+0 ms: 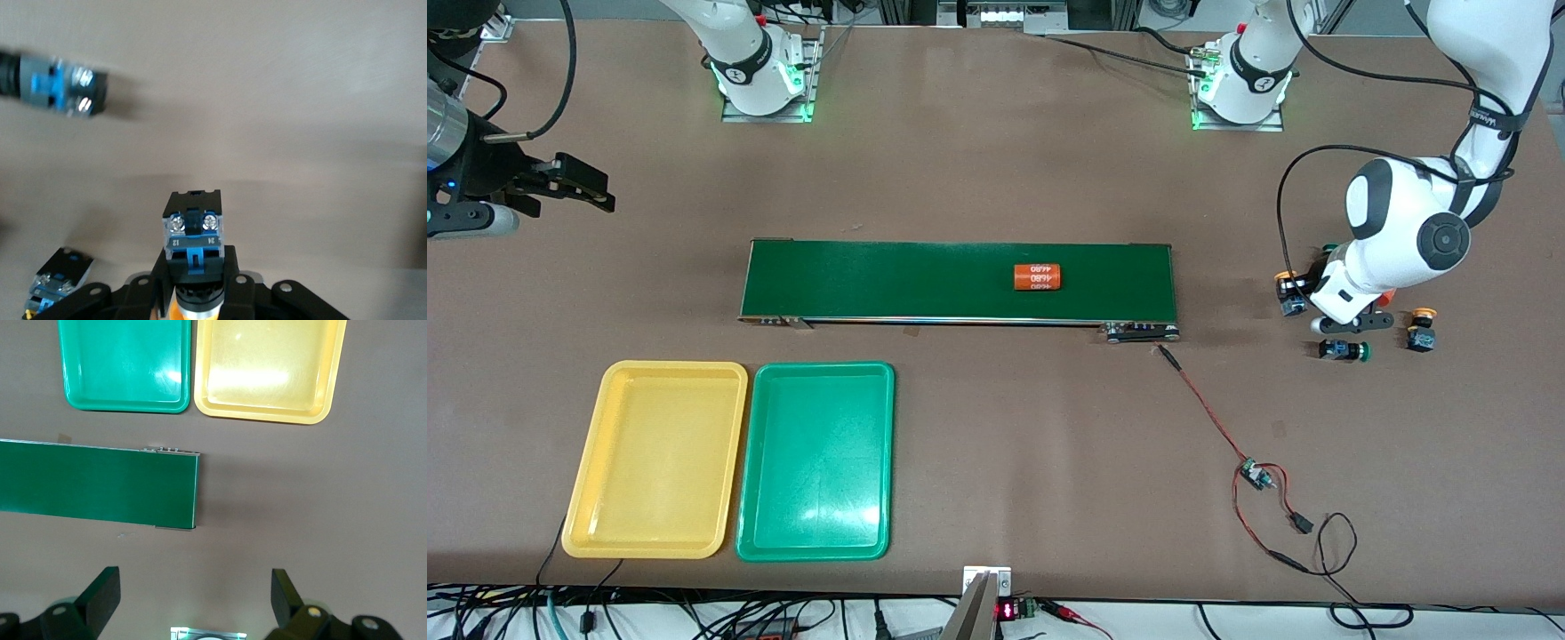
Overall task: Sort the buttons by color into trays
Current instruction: 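Grasp the orange-based push-button with the left gripper, then set the orange-based button on the green belt and release it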
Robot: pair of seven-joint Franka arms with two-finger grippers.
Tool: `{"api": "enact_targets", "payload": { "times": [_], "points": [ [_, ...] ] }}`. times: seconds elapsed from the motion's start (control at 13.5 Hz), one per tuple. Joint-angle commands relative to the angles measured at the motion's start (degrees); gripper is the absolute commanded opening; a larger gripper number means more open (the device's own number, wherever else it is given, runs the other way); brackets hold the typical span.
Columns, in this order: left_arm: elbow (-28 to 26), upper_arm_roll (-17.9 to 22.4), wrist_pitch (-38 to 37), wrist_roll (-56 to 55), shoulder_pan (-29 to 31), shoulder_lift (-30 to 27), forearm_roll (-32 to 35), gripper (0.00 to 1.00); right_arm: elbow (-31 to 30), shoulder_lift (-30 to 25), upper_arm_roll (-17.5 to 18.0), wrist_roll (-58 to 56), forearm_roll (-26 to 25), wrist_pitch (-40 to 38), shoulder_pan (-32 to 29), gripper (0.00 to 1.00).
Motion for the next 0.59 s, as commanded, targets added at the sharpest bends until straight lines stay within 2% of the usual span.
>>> {"api": "enact_targets", "payload": {
  "times": [0.0,0.3,0.52],
  "points": [
    [0.49,-5.02,-2.53,-1.04,-0.44,-3.62,-0.68,0.0,0.35,-0.03,0.13,0.5,0.32,0.1,-0.06,1.0],
    [1.01,-13.45,-6.39,-4.37,-0.44,-6.6,-0.68,0.0,0.26,-0.03,0.13,0.5,0.32,0.1,-0.15,1.0],
    [2.85,-19.6,-6.58,-7.96,-0.44,-6.27,-0.68,0.0,0.35,0.14,0.04,0.5,0.32,-0.25,-0.41,1.0]
  ]
}}
